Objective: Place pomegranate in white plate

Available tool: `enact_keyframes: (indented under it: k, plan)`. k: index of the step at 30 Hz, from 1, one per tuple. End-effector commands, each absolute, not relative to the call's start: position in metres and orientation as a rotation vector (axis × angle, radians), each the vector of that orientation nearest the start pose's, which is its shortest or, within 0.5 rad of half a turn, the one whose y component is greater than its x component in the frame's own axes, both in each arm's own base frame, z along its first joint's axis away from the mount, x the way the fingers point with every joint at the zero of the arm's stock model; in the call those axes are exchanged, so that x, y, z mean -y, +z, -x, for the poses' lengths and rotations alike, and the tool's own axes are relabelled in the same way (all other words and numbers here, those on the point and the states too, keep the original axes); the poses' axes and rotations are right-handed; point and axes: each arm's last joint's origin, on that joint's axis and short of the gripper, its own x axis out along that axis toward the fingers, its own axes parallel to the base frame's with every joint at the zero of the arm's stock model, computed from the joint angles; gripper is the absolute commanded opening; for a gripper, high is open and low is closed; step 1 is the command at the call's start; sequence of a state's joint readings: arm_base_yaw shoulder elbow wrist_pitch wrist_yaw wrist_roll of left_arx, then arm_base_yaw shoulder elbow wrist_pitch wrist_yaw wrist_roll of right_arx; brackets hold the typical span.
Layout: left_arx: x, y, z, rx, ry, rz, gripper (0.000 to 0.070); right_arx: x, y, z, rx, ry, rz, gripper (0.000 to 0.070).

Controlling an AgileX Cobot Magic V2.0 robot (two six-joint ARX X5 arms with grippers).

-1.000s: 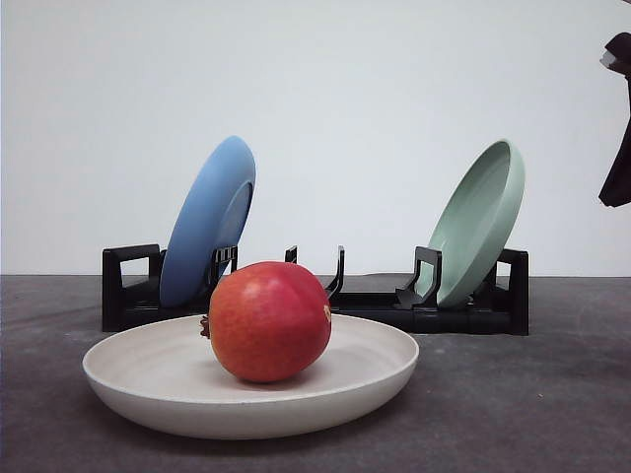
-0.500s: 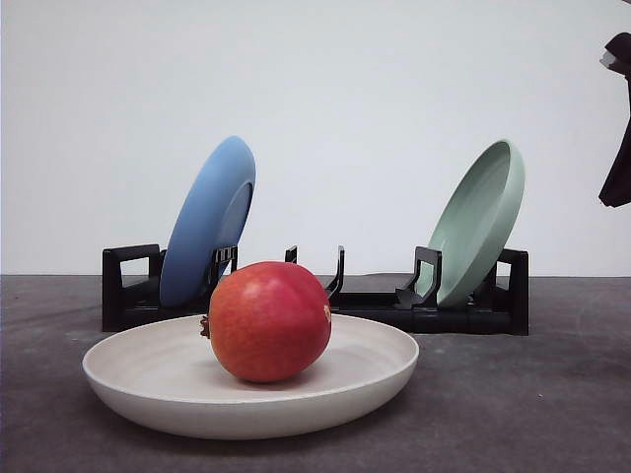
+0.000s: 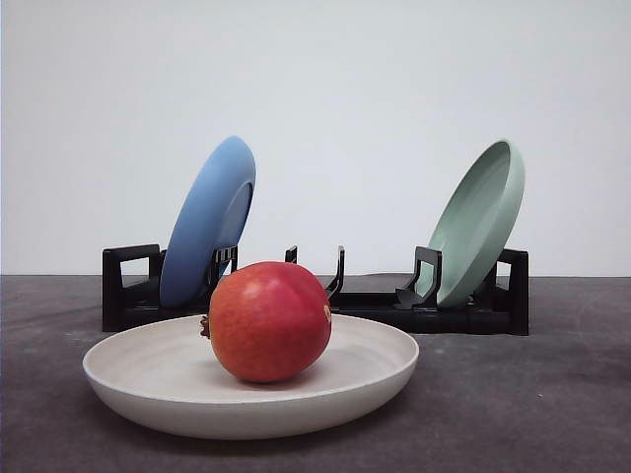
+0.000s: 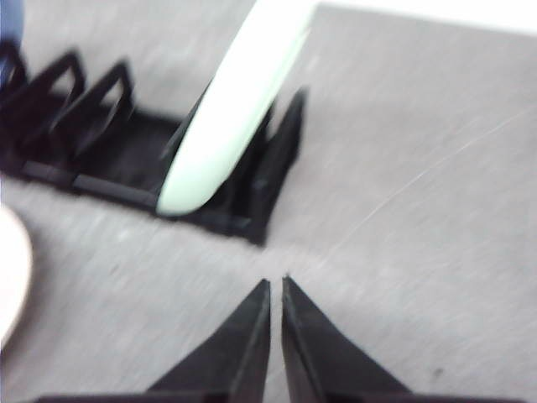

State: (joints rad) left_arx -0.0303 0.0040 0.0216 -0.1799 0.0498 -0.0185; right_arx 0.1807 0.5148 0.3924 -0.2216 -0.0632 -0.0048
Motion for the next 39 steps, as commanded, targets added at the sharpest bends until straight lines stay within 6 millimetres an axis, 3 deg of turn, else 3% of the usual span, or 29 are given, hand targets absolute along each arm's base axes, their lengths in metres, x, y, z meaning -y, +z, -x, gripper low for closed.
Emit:
enact_keyframes:
  k: [1,8,16,39]
  plan:
    - [0.004,0.149,-0.096,-0.178,-0.074,0.013,0.0016,-0.023,0.224,-0.124,-0.273,0.224,0.034,0.0017]
    - [0.004,0.149,-0.096,-0.178,-0.074,0.013,0.0016,-0.011,0.186,-0.105,-0.111,0.143,0.006,0.0017]
    - [0.004,0.149,-0.096,-0.178,-0.074,0.013,0.0016,-0.004,0.163,-0.098,-0.037,0.071,-0.001,0.0017]
    - [0.004,0.149,-0.096,-0.178,-0.074,0.013,0.0016,-0.003,0.163,-0.097,-0.037,0.068,0.000,0.0017]
